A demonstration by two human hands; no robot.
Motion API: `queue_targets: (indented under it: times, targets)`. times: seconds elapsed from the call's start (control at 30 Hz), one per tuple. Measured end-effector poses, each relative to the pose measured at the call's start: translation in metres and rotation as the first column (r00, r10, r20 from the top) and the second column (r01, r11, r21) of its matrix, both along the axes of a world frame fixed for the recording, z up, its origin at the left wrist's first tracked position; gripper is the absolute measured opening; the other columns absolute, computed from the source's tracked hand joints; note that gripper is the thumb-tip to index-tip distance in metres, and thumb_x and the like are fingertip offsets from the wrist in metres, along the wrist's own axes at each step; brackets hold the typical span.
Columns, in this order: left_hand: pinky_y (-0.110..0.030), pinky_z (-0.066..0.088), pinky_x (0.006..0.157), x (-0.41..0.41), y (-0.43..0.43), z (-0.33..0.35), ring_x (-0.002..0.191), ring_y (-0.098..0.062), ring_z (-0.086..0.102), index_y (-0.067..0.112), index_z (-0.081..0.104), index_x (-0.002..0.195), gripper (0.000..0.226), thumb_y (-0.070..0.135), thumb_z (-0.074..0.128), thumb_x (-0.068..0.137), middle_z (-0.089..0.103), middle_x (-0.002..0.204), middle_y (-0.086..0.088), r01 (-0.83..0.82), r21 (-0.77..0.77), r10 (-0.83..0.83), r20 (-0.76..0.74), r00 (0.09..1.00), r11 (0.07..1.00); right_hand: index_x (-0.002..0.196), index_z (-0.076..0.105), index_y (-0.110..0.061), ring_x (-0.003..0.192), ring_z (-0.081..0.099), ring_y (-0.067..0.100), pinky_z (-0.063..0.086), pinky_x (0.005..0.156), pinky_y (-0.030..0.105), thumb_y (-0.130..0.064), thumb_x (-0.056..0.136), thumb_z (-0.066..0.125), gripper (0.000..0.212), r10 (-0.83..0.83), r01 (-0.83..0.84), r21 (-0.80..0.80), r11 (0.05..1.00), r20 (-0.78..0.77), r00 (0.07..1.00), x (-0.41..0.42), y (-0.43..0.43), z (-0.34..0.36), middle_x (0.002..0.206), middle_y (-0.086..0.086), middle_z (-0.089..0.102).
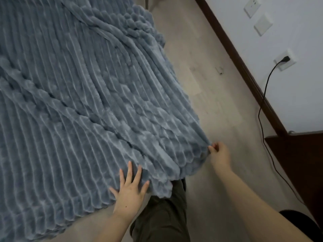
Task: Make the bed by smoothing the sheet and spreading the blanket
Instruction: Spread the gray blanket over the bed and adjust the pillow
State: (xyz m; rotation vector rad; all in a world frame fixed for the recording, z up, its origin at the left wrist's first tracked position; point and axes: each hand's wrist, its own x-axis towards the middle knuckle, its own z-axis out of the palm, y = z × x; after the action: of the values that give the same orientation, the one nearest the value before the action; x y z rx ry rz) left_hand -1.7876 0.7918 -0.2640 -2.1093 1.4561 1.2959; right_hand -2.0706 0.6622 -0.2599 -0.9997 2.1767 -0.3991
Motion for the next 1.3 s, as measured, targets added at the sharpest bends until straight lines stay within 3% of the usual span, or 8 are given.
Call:
queue_targets:
  times: [0.13, 0.3, 0.5, 0.7, 0.93, 1.07, 1.2, 1.3]
  targets:
    - [-0.079, -0.008, 0.099, -0.024, -0.020, -0.011, 0.139, -0.031, -0.037, 0.060, -0.002, 0.143, 0.064, 0.075, 0.026, 0.088, -0.054, 0.128, 0.031, -0.094, 0.146, 0.088, 0.042, 0.995, 0.985, 0.069, 0.041, -0.009, 0.065, 0.039, 0.018, 0.026, 0.051, 0.030, 0.000, 0.090, 0.056, 0.028, -0.124, 0.126, 0.018, 0.992, -0.107, 0.987, -0.033, -0.014, -0.007, 0.062, 0.007, 0.044]
    - [-0.078, 0.004, 0.102, -0.032, -0.030, -0.013, 0.141, -0.037, -0.031, 0.066, 0.002, 0.140, 0.062, 0.072, 0.035, 0.088, -0.058, 0.120, 0.034, -0.150, 0.234, 0.125, 0.119, 0.985, 0.961, 0.080, 0.050, -0.008, 0.071, 0.047, 0.020, 0.033, 0.058, 0.029, -0.015, 0.093, 0.059, 0.017, 0.116, -0.099, 0.283, 0.954, -0.041, 0.992, -0.036, -0.060, -0.016, 0.079, 0.012, 0.057]
    - [-0.061, 0.014, 0.114, -0.064, -0.047, -0.009, 0.145, -0.030, -0.025, 0.054, -0.004, 0.147, 0.075, 0.076, 0.034, 0.085, -0.061, 0.122, 0.021, -0.260, 0.263, 0.227, 0.150, 0.962, 0.929, 0.105, 0.047, -0.028, 0.081, 0.054, 0.001, 0.040, 0.061, 0.014, -0.037, 0.087, 0.067, 0.028, 0.243, -0.350, 0.248, 0.903, 0.379, 0.893, 0.032, -0.132, -0.006, 0.092, -0.018, 0.053]
    - [-0.052, 0.006, 0.120, -0.085, -0.063, 0.005, 0.148, -0.015, -0.016, 0.037, -0.014, 0.150, 0.082, 0.063, 0.038, 0.092, -0.034, 0.149, 0.022, -0.564, 0.156, 0.559, 0.079, 0.826, 0.811, 0.069, 0.045, -0.018, 0.058, 0.047, 0.001, 0.035, 0.040, 0.009, -0.025, 0.079, 0.078, 0.035, 0.430, -0.489, 0.264, 0.832, 0.250, 0.867, 0.051, -0.155, -0.006, 0.067, -0.008, 0.051]
    - [-0.035, 0.009, 0.121, -0.108, -0.063, 0.010, 0.149, -0.020, -0.009, 0.018, -0.009, 0.153, 0.090, 0.053, 0.049, 0.093, -0.022, 0.160, 0.001, -0.771, 0.098, 0.766, 0.090, 0.636, 0.629, 0.073, 0.049, -0.014, 0.063, 0.053, 0.019, 0.045, 0.060, 0.034, -0.035, 0.089, 0.064, 0.030, 0.454, -0.457, 0.120, 0.881, 0.051, 0.889, -0.003, -0.202, 0.007, 0.067, 0.003, 0.053]
    - [-0.042, 0.013, 0.121, -0.127, -0.084, 0.008, 0.149, -0.029, -0.009, 0.021, -0.012, 0.153, 0.086, 0.063, 0.034, 0.094, -0.022, 0.160, -0.002, -0.749, 0.191, 0.710, 0.240, 0.662, 0.634, 0.069, 0.040, -0.015, 0.059, 0.045, 0.016, 0.034, 0.053, 0.028, -0.030, 0.094, 0.060, 0.035, 0.703, -0.695, 0.280, 0.662, 0.088, 0.706, -0.008, -0.230, -0.012, 0.065, 0.002, 0.045]
    - [-0.052, 0.008, 0.119, -0.172, -0.118, 0.009, 0.149, -0.031, -0.011, 0.034, -0.014, 0.152, 0.080, 0.068, 0.026, 0.092, -0.024, 0.160, -0.002, -0.705, 0.215, 0.670, 0.221, 0.709, 0.675, 0.084, 0.056, -0.010, 0.086, 0.063, 0.030, 0.051, 0.077, 0.039, -0.027, 0.095, 0.057, 0.021, 0.822, -0.790, 0.521, 0.322, 0.260, 0.507, 0.011, -0.269, -0.026, 0.090, 0.014, 0.063]
    - [-0.050, 0.009, 0.119, -0.209, -0.160, 0.007, 0.147, -0.036, -0.018, 0.025, -0.015, 0.152, 0.090, 0.075, 0.025, 0.088, -0.030, 0.157, -0.009, -0.721, 0.252, 0.704, 0.169, 0.690, 0.646, 0.105, 0.062, -0.006, 0.084, 0.062, 0.023, 0.054, 0.080, 0.030, -0.019, 0.094, 0.058, 0.017, 0.759, -0.841, 0.421, 0.339, 0.406, 0.510, 0.026, -0.301, -0.017, 0.099, 0.013, 0.065]
